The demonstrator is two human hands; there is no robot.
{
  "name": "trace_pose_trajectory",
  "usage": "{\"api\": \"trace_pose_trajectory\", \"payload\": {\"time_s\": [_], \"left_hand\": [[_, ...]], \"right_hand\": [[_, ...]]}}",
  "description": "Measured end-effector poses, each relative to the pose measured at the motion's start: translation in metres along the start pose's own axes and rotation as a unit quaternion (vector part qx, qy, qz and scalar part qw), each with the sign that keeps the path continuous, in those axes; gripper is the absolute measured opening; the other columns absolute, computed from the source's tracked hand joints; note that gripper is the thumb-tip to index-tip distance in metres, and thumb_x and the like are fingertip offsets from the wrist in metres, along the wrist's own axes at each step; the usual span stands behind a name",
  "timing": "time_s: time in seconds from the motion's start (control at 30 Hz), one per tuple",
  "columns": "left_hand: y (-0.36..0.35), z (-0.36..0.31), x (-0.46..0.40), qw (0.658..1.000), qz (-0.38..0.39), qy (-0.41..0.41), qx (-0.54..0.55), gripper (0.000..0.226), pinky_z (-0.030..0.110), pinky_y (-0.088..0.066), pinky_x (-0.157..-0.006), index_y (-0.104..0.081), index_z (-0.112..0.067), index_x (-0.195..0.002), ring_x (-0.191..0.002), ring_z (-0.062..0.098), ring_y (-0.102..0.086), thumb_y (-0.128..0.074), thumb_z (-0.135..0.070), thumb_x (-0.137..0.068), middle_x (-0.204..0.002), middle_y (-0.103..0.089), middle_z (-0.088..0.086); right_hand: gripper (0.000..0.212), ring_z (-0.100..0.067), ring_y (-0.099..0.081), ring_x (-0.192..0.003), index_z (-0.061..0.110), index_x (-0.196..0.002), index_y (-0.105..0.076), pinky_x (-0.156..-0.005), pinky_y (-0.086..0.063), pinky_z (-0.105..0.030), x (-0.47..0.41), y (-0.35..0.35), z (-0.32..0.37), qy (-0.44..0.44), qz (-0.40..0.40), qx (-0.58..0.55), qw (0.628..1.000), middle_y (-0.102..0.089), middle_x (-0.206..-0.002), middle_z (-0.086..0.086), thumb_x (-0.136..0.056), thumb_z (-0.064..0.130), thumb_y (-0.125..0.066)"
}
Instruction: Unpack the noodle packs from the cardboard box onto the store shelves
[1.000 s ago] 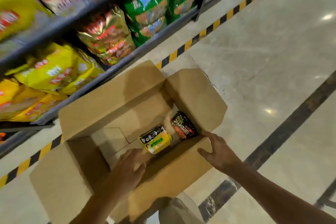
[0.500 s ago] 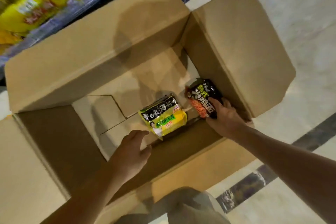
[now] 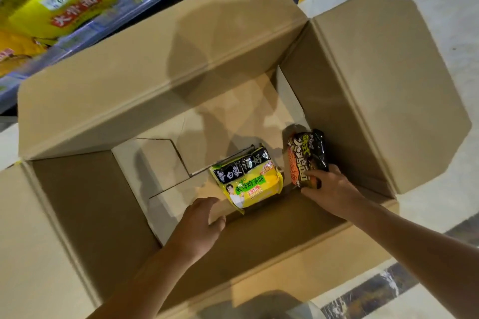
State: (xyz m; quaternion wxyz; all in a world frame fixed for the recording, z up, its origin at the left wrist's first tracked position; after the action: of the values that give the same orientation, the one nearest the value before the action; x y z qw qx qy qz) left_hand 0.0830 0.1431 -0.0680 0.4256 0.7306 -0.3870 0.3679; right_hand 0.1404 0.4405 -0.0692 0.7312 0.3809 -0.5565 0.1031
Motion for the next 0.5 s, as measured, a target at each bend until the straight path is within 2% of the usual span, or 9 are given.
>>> {"api": "trace_pose_trajectory", "payload": {"time_s": [0.1, 0.2, 0.27, 0.33, 0.43, 0.5], "left_hand": [[-0.011, 0.001, -0.028, 0.989, -0.012, 0.075, 0.127, 0.045, 0.032, -0.045, -0.099, -0.049, -0.022, -0.137, -0.122, 0.018, -0.051, -0.063, -0.024, -0.094, -0.135, -0.053, -0.002], [-0.029, -0.003, -0.054, 0.969, -0.036, 0.115, 0.217, 0.039, 0.021, -0.045, -0.081, -0.048, -0.025, -0.120, -0.102, 0.013, -0.057, -0.069, -0.016, -0.089, -0.114, -0.057, -0.007], [-0.044, -0.003, -0.072, 0.956, -0.048, 0.128, 0.258, 0.047, 0.028, -0.047, -0.088, -0.043, -0.030, -0.109, -0.103, 0.018, -0.058, -0.077, -0.014, -0.080, -0.113, -0.058, -0.002], [-0.059, -0.004, -0.085, 0.937, -0.063, 0.145, 0.312, 0.054, 0.034, -0.049, -0.087, -0.041, -0.027, -0.109, -0.105, 0.022, -0.060, -0.080, -0.011, -0.076, -0.112, -0.059, 0.001], [-0.067, -0.005, -0.092, 0.914, -0.105, 0.171, 0.351, 0.046, 0.026, -0.046, -0.069, -0.044, -0.016, -0.111, -0.089, 0.013, -0.060, -0.078, -0.014, -0.081, -0.104, -0.061, 0.002], [-0.067, -0.003, -0.094, 0.904, -0.117, 0.178, 0.371, 0.042, 0.025, -0.045, -0.065, -0.053, -0.012, -0.111, -0.086, 0.015, -0.063, -0.080, -0.018, -0.079, -0.104, -0.066, 0.004]], "right_hand": [[0.058, -0.033, -0.051, -0.123, 0.031, -0.145, -0.048, -0.105, -0.044, -0.038, -0.005, -0.001, 0.001, 0.014, 0.011, -0.013, 1.000, -0.036, -0.137, -0.010, -0.091, 0.044, -0.065], [0.062, -0.032, -0.054, -0.122, 0.038, -0.149, -0.038, -0.100, -0.047, -0.036, -0.005, -0.010, 0.002, 0.035, 0.035, 0.018, 0.999, -0.033, -0.140, -0.008, -0.093, 0.048, -0.061], [0.062, -0.030, -0.054, -0.124, 0.044, -0.150, -0.032, -0.100, -0.048, -0.035, -0.007, -0.014, 0.003, 0.048, 0.046, 0.029, 0.997, -0.031, -0.144, -0.007, -0.093, 0.050, -0.059], [0.062, -0.030, -0.053, -0.125, 0.046, -0.149, -0.031, -0.101, -0.048, -0.035, -0.010, -0.016, 0.002, 0.055, 0.045, 0.026, 0.997, -0.029, -0.147, -0.006, -0.093, 0.052, -0.058], [0.062, -0.029, -0.053, -0.125, 0.045, -0.150, -0.031, -0.103, -0.046, -0.034, -0.013, -0.016, 0.001, 0.055, 0.037, 0.025, 0.998, -0.027, -0.149, -0.006, -0.094, 0.050, -0.058], [0.062, -0.029, -0.054, -0.125, 0.043, -0.149, -0.034, -0.104, -0.047, -0.036, -0.013, -0.015, 0.003, 0.055, 0.015, 0.036, 0.998, -0.031, -0.146, -0.006, -0.093, 0.049, -0.060]]}}
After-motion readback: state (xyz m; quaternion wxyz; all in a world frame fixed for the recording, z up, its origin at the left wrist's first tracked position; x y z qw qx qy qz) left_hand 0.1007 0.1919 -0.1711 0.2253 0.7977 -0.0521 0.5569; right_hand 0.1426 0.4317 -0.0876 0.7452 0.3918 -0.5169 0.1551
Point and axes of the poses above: each hand's wrist, its own x-axis away from the middle knuckle, its own y-axis out of the back of the hand, z = x × y, the point moved 4 cm from there along -x, towards the middle knuckle
